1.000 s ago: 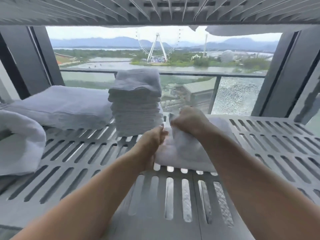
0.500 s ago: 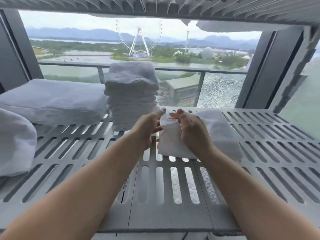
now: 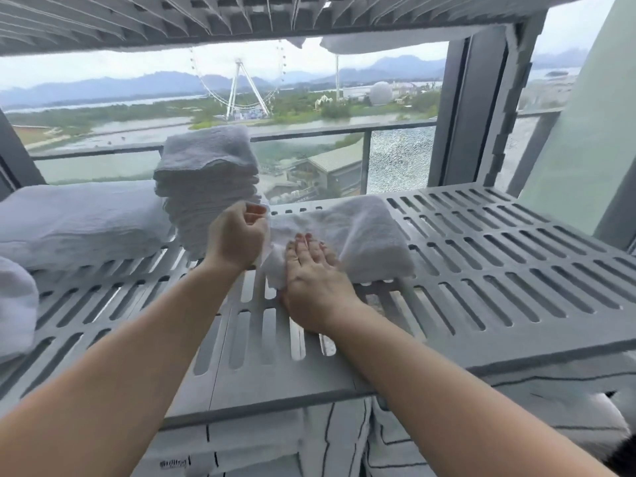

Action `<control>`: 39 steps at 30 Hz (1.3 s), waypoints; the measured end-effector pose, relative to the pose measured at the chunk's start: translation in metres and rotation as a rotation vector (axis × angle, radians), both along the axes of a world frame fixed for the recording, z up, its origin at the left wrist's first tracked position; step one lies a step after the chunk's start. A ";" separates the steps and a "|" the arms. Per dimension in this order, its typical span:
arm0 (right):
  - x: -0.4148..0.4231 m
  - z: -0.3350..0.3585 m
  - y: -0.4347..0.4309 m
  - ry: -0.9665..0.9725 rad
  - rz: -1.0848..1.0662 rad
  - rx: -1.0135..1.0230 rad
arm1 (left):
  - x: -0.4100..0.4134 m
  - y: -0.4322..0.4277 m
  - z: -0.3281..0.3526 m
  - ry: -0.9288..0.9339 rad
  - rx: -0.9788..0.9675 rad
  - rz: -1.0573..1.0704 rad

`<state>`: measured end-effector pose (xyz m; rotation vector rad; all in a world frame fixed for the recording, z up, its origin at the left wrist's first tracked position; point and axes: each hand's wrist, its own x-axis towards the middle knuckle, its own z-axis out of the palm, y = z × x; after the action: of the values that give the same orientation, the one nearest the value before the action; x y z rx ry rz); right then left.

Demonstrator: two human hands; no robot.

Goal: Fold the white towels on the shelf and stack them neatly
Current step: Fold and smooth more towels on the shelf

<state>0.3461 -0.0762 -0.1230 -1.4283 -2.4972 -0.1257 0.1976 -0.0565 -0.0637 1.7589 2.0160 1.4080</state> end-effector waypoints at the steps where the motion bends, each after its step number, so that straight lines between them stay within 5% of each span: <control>1: -0.001 0.000 0.000 0.009 -0.005 0.003 | 0.002 -0.003 0.000 0.001 0.032 0.001; 9: 0.006 0.006 -0.007 0.083 0.041 0.062 | 0.015 0.013 0.014 0.001 0.030 -0.216; 15: 0.035 0.012 -0.004 0.077 -0.127 0.274 | 0.019 0.061 0.007 0.395 -0.177 -0.429; 19: 0.063 0.012 0.001 0.335 -0.506 0.320 | 0.030 0.084 -0.005 0.530 -0.281 -0.495; 23: 0.072 0.013 0.013 0.702 -0.646 0.056 | 0.043 0.109 -0.007 0.578 -0.385 -0.479; 26: 0.071 0.020 0.018 0.937 -0.712 -0.081 | 0.044 0.120 -0.007 0.501 -0.414 -0.465; 34: 0.046 0.018 0.023 0.745 -0.857 -0.020 | 0.039 0.119 -0.005 0.217 -0.487 -0.481; 39: 0.042 0.023 0.013 1.005 -0.829 -0.008 | 0.034 0.091 -0.025 0.006 -0.366 -0.437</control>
<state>0.3885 -0.0636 -0.0997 -1.8074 -1.0533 0.3606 0.2318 0.0343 -0.0885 1.8736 1.6191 0.8443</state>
